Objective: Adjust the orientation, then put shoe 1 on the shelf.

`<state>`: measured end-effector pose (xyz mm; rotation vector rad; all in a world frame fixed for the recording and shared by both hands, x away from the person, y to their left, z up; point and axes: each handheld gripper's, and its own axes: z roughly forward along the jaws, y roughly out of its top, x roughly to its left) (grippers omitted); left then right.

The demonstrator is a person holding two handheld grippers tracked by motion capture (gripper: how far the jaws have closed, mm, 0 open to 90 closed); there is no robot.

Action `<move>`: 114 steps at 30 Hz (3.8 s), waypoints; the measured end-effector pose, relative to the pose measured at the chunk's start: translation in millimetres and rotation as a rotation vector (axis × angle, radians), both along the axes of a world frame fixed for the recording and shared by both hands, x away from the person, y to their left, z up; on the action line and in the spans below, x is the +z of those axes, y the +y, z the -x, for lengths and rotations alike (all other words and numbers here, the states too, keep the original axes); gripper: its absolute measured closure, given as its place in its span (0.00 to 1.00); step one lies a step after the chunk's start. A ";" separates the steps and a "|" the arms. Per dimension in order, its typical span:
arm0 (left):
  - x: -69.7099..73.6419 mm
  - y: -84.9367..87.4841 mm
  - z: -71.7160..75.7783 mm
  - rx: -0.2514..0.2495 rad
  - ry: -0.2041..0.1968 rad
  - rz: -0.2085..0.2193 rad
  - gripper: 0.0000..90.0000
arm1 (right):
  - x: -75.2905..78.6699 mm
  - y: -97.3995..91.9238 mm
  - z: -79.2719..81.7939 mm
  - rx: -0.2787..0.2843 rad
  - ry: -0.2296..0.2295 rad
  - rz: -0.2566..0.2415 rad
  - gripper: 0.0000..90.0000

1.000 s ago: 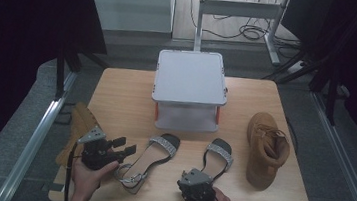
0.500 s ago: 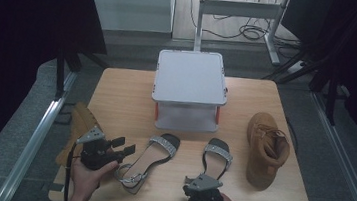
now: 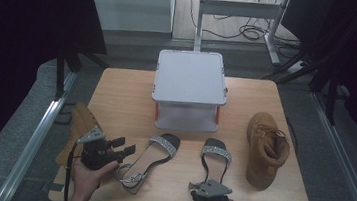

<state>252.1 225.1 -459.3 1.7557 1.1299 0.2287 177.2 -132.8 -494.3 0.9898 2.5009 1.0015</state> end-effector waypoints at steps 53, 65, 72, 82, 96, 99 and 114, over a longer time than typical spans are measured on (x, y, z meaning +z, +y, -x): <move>-2.1 -11.1 0.3 -0.029 0.012 -0.031 0.45 | 26.7 -110.9 19.4 -0.191 -0.082 -0.139 0.99; -5.3 -29.0 -0.2 -0.050 0.032 -0.106 0.44 | 40.5 -100.5 -8.0 -0.144 -0.089 -0.209 0.98; 3.5 -38.6 -7.4 -0.025 0.037 -0.141 0.44 | 51.3 -88.8 -42.6 -0.096 -0.113 -0.253 0.82; 8.7 -62.5 -10.4 -0.033 0.088 -0.276 0.41 | 37.6 -94.3 -46.3 -0.084 -0.077 -0.271 0.63; -11.2 -69.5 -27.9 -0.040 0.207 -0.383 0.37 | 24.8 -115.5 -44.8 -0.160 -0.053 -0.292 0.60; -16.0 -73.1 -31.2 -0.039 0.232 -0.401 0.36 | 23.4 -112.9 -44.5 -0.158 -0.050 -0.283 0.59; -34.9 -88.1 -33.2 -0.067 0.323 -0.536 0.33 | 19.7 -110.8 -43.3 -0.163 -0.048 -0.257 0.58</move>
